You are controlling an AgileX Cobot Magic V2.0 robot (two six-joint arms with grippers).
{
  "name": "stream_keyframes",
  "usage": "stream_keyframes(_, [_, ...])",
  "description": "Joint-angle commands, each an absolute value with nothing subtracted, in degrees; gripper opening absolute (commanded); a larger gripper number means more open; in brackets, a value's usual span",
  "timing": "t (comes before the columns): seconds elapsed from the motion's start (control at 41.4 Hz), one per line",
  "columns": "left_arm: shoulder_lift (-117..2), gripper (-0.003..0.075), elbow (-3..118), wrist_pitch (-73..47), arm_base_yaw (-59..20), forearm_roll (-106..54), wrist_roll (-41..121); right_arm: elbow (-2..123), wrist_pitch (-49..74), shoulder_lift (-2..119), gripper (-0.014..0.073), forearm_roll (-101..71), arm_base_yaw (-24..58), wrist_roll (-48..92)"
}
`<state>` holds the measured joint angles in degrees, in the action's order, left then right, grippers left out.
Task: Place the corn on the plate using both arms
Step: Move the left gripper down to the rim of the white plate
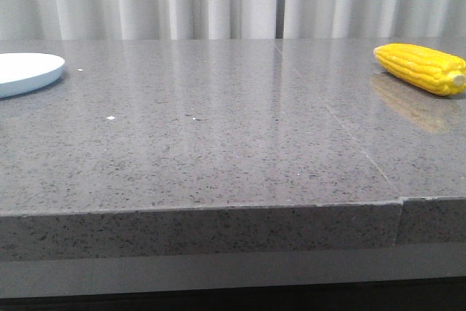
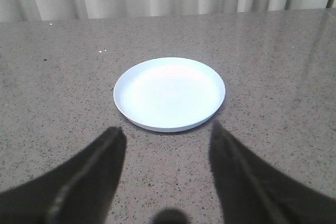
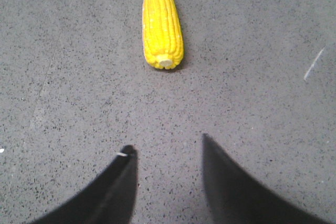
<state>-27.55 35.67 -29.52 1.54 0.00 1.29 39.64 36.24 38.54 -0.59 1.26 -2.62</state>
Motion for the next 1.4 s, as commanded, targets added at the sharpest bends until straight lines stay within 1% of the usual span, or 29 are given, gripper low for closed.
stream_keyframes(0.0, [-28.15,0.0540,37.24,-26.15,1.63,0.00,0.82,41.48,32.94,39.09,0.0481,0.00,1.21,-1.78])
stream_keyframes(0.121, [-29.43,0.0534,38.85,-30.37,1.63,0.00,0.82,41.48,32.88,39.09,0.0477,0.00,1.21,-1.78])
stream_keyframes(0.314, [-36.72,0.0534,44.34,-38.00,1.63,3.65,0.82,41.48,33.01,39.09,0.0477,0.00,1.21,-1.78])
stream_keyframes(0.556, [-48.34,0.0534,49.81,-38.41,2.17,4.82,0.82,41.48,33.01,39.09,0.0477,0.00,1.21,-1.78])
stream_keyframes(0.725, [-58.68,0.0534,55.87,-39.94,6.37,3.85,1.24,41.48,33.07,39.09,0.0477,0.00,1.21,-1.78])
stream_keyframes(0.87, [-65.68,0.0534,61.00,-39.82,11.73,-3.72,8.19,41.48,33.20,39.09,0.0477,0.00,1.21,-1.78])
stream_keyframes(0.991, [-72.00,0.0534,64.89,-40.34,17.06,-18.67,18.00,41.48,33.20,39.09,0.0477,0.00,1.21,-1.78])
stream_keyframes(1.112, [-77.64,0.0534,67.98,-40.34,20.75,-27.90,24.14,41.48,33.20,39.09,0.0477,0.00,1.21,-1.78])
stream_keyframes(1.378, [-89.33,0.0533,73.64,-39.13,21.54,-30.08,24.92,41.48,33.20,39.09,0.0477,0.00,1.21,-1.78])
